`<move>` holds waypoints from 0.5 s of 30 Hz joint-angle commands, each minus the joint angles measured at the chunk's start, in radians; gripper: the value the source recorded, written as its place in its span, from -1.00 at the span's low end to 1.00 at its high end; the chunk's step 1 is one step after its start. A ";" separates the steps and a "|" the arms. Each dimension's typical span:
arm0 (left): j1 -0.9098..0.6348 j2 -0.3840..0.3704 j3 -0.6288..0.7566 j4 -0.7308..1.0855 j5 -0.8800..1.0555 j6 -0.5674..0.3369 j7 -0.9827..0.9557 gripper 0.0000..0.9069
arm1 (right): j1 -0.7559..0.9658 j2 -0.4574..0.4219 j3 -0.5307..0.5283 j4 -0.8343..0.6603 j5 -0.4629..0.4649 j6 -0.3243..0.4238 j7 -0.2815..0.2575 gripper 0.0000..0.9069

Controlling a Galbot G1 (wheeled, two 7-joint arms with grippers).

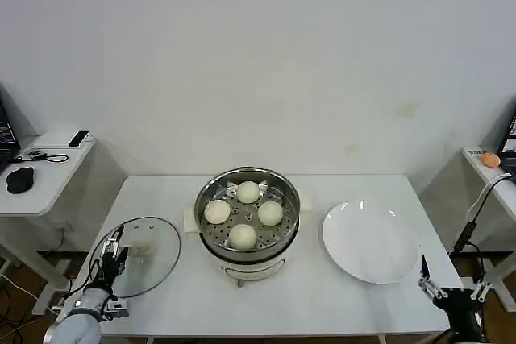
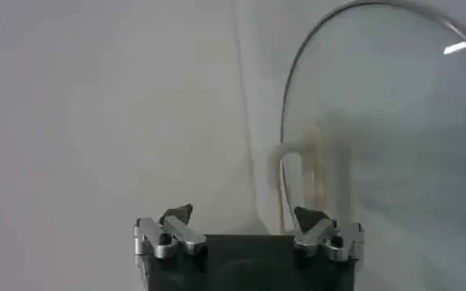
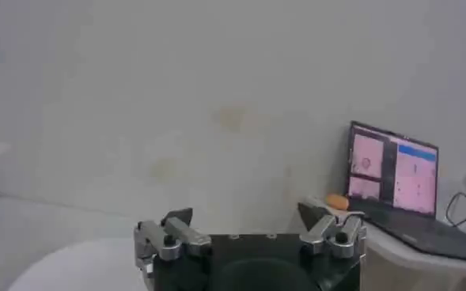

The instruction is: Take steamed baozi put them in steamer then cover it.

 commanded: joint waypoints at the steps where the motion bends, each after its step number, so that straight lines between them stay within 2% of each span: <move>1: -0.086 0.005 0.045 0.062 0.007 0.002 0.004 1.00 | -0.003 0.007 -0.005 -0.003 -0.002 0.002 -0.002 1.00; 7: -0.126 0.003 0.066 0.115 0.009 0.002 0.001 1.00 | 0.000 0.009 -0.001 -0.012 -0.001 0.002 -0.002 1.00; 8: -0.130 0.004 0.070 0.122 0.008 0.000 0.001 0.67 | 0.001 0.009 -0.001 -0.014 -0.001 0.001 -0.002 1.00; 9: -0.132 0.003 0.071 0.124 0.005 -0.001 0.000 -0.84 | 0.002 0.009 -0.001 -0.014 -0.001 0.001 -0.001 1.00; 10: -0.133 0.003 0.071 0.128 0.004 -0.001 -0.002 -1.00 | 0.004 0.009 0.000 -0.016 -0.001 0.002 -0.001 1.00; 15: -0.133 -0.001 0.070 0.137 0.002 -0.003 -0.007 -1.00 | 0.011 0.011 -0.003 -0.021 -0.002 -0.002 -0.001 1.00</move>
